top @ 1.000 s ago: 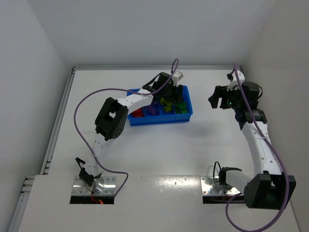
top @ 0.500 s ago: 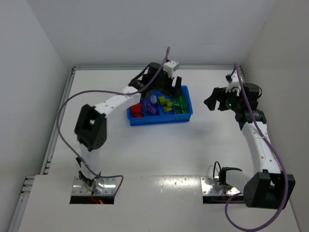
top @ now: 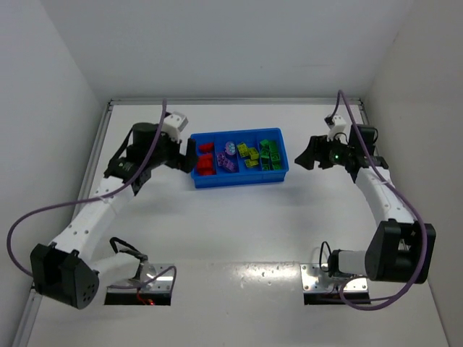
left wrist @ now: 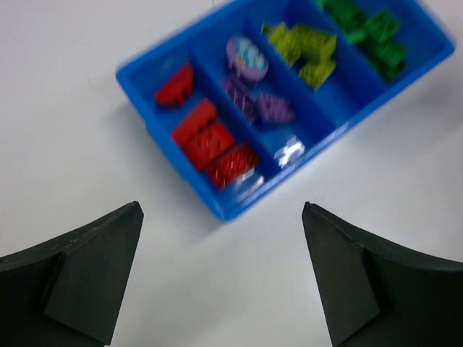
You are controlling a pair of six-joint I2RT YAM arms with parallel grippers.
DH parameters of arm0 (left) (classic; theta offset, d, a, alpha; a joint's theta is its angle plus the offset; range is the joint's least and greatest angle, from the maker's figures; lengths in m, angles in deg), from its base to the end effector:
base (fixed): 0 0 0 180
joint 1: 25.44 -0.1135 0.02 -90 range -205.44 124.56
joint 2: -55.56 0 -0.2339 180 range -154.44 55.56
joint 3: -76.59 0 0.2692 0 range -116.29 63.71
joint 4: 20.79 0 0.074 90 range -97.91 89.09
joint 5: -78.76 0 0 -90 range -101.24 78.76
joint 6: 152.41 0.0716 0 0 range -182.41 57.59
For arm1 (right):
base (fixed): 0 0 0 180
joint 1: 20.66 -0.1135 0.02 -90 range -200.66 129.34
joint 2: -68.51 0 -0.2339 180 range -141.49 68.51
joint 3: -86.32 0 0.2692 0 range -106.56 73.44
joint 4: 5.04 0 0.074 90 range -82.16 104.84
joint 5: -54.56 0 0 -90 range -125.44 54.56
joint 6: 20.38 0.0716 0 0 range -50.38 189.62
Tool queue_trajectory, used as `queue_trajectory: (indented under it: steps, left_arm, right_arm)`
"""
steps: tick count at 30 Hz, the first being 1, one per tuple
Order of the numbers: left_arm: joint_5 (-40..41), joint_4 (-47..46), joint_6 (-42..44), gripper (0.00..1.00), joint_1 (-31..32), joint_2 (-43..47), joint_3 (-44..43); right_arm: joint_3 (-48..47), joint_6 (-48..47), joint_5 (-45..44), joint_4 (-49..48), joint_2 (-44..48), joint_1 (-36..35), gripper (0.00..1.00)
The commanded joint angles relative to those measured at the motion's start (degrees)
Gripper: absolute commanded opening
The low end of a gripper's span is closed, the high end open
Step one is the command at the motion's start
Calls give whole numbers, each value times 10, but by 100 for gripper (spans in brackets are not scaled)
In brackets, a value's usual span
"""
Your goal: Sort the legos into containers by color
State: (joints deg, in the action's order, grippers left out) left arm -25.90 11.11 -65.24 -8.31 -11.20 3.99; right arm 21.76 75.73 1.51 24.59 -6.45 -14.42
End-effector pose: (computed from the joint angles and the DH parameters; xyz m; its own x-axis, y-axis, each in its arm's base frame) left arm 0.3045 -0.1128 0.2929 -0.4441 0.0869 -0.8917 0.4809 0.8629 -0.1554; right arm 0.3273 0.0075 0.2064 -0.6752 0.1594 -0.7202 -0.3005 0.8322 0.4659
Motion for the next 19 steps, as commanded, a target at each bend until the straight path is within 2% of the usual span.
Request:
queue_trajectory:
  steps: [1,6,10,19]
  left_arm:
    - [26,25,46,99,-10,69,52]
    - [50,18,33,99,-38,110,94]
    - [50,11,27,100,-66,110,105]
    - [-3,11,5,100,-141,78,105]
  right_arm:
    - [21,-26,5,-42,6,3,80]
    - [45,-50,-13,-42,1,3,80]
    - [60,-51,-18,-49,27,3,80]
    - [65,-51,-23,-49,45,3,81]
